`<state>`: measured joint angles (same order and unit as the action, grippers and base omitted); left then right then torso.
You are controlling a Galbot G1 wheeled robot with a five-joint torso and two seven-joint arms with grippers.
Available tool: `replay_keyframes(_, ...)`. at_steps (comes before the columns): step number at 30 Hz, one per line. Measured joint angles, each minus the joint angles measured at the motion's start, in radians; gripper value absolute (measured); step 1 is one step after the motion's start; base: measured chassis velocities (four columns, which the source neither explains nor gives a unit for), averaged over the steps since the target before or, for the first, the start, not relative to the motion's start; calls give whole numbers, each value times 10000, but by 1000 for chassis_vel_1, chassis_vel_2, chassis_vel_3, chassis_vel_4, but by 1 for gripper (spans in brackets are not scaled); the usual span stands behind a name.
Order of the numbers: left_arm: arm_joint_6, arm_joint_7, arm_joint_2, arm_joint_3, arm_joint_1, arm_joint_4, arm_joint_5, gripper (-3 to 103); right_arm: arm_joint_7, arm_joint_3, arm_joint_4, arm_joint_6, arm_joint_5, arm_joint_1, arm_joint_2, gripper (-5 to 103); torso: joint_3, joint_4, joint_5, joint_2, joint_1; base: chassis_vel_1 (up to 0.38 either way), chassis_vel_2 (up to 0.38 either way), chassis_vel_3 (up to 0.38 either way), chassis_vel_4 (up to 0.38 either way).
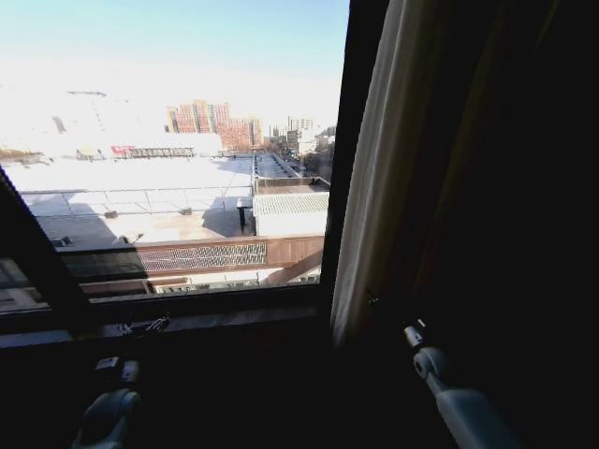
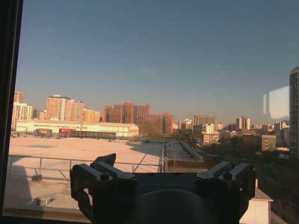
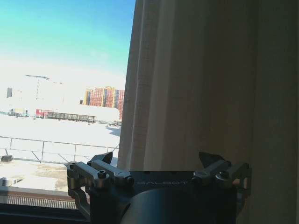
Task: Open the curtains by pulling them apart, changing their state from closed to fully open.
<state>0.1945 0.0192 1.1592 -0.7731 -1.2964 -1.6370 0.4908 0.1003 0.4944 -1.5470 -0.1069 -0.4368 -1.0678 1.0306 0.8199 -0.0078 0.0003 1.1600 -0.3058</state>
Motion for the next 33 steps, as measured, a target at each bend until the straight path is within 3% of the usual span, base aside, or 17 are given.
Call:
replay_keyframes(10, 0, 0, 0, 0, 0, 0, 0, 100, -3, -4, 6, 0, 3, 5, 1, 100, -1, 2, -1, 0, 2, 308, 227, -306, -222)
replay_keyframes(33, 0, 0, 0, -1, 0, 0, 0, 100, -4, -5, 5, -1, 4, 10, 1, 100, 0, 2, -3, -1, -1, 361, 339, -366, -346)
